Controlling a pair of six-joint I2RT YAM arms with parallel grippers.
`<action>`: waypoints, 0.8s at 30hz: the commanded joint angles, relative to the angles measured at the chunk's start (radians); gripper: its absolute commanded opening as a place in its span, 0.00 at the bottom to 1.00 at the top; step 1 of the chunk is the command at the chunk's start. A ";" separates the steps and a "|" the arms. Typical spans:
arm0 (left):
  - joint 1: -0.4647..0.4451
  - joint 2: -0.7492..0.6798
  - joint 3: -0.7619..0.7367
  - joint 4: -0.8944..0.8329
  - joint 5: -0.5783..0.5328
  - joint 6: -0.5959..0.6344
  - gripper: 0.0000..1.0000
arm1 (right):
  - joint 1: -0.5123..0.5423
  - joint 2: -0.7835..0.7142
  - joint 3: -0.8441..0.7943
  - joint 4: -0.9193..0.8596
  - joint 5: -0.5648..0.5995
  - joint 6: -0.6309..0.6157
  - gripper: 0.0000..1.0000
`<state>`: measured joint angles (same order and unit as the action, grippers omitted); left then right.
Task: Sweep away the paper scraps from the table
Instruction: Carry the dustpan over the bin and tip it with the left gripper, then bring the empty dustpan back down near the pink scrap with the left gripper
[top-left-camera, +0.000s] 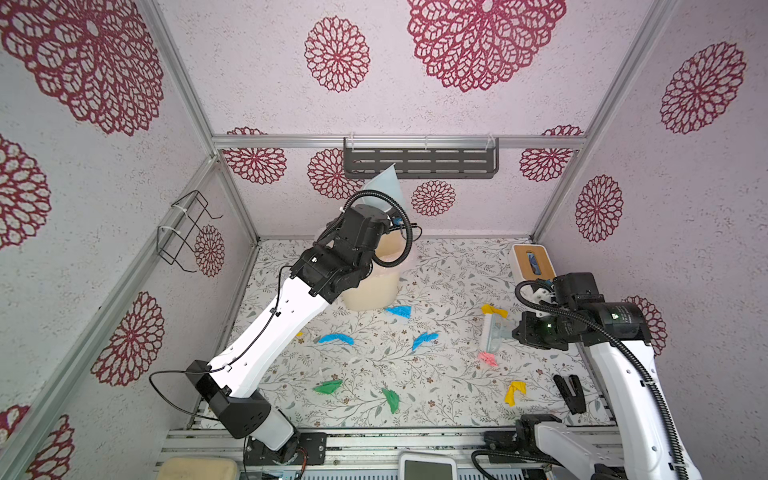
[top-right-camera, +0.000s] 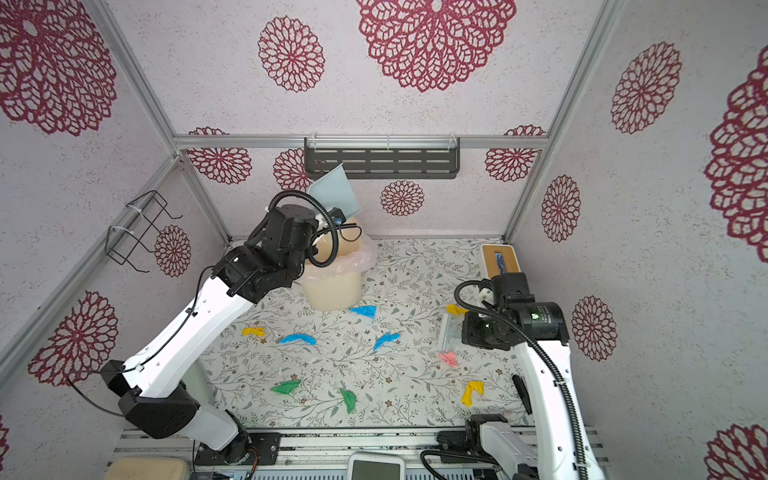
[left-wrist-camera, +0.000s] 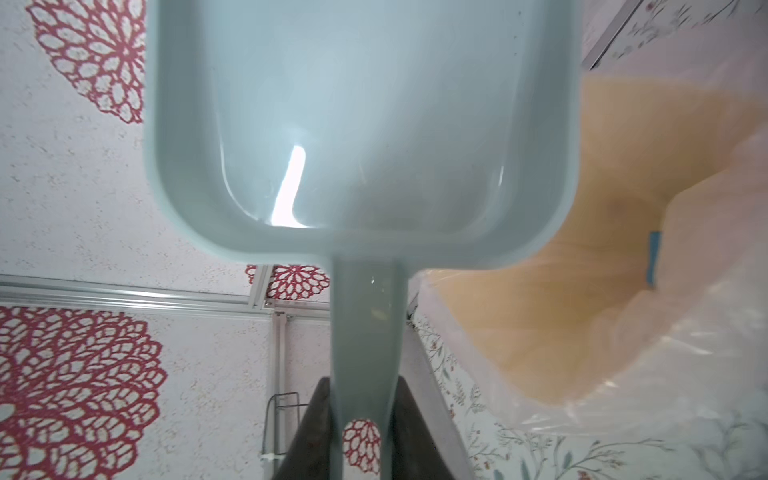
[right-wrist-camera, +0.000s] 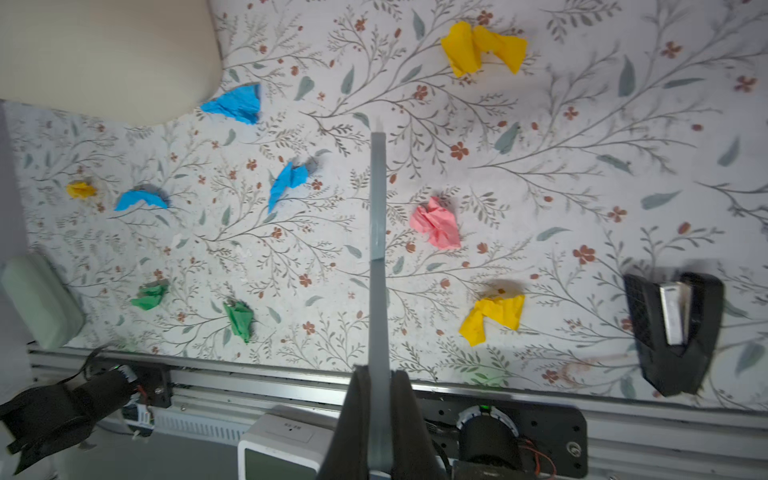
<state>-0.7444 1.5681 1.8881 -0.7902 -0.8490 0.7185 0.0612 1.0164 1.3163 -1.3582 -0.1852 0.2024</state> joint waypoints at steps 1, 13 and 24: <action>-0.055 0.000 0.007 -0.100 0.085 -0.264 0.00 | -0.004 -0.039 -0.011 -0.051 0.155 -0.001 0.00; -0.136 0.021 -0.171 -0.211 0.591 -0.643 0.00 | -0.004 -0.075 -0.160 0.056 0.250 0.039 0.00; -0.192 0.007 -0.379 -0.209 0.832 -0.754 0.00 | -0.001 0.030 -0.144 0.073 0.232 0.045 0.00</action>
<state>-0.9203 1.5890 1.5364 -0.9905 -0.1066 0.0154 0.0616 1.0309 1.1561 -1.2942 0.0311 0.2291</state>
